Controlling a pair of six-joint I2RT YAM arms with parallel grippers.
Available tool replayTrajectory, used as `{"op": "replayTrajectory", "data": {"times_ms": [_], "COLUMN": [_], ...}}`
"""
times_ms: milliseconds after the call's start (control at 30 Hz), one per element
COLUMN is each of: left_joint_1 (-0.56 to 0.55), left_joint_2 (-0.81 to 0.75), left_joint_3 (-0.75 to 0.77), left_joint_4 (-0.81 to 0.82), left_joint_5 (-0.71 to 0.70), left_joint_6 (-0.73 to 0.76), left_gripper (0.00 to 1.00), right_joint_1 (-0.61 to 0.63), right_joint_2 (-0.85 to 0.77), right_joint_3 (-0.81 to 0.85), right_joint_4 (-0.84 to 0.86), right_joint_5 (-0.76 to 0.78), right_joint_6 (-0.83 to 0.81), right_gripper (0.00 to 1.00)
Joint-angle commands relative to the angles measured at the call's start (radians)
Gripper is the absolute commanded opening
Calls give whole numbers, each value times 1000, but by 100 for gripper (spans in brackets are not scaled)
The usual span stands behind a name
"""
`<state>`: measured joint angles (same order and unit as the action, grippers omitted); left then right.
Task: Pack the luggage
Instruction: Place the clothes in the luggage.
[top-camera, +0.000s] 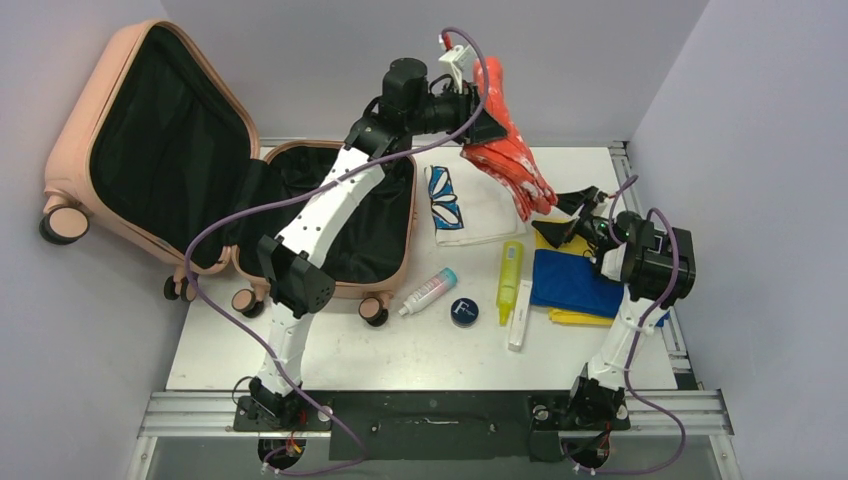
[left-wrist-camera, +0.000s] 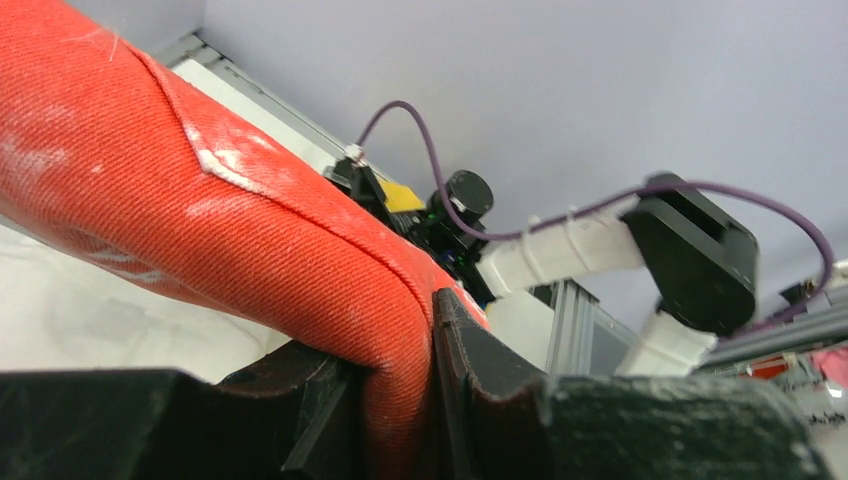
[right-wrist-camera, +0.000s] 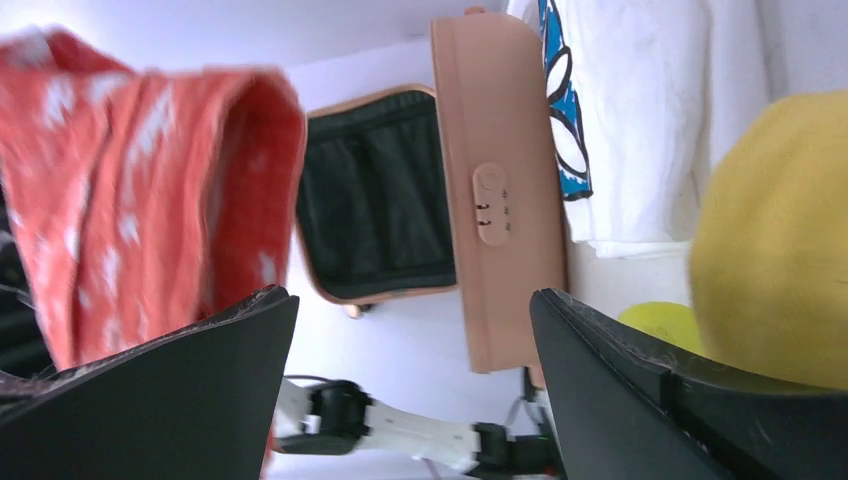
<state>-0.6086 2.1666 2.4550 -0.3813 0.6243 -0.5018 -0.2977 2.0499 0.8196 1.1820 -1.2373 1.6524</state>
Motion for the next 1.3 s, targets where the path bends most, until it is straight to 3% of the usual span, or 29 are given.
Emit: {"op": "replayTrajectory", "data": {"times_ms": [0, 467, 1267], "left_joint_1": [-16, -2, 11], "left_joint_2": [-94, -79, -73], "left_joint_3": [72, 120, 207], "left_joint_4": [41, -23, -189], "left_joint_5": [80, 130, 164], "left_joint_6": [98, 154, 335], "left_gripper": [0, 0, 0], "right_joint_1": [-43, 7, 270], "right_joint_2": [110, 0, -113], "right_joint_3": [37, -4, 17], "right_joint_4": [589, 596, 595], "right_joint_5": [13, 26, 58], "right_joint_6": [432, 415, 498], "right_gripper": [90, 90, 90]}}
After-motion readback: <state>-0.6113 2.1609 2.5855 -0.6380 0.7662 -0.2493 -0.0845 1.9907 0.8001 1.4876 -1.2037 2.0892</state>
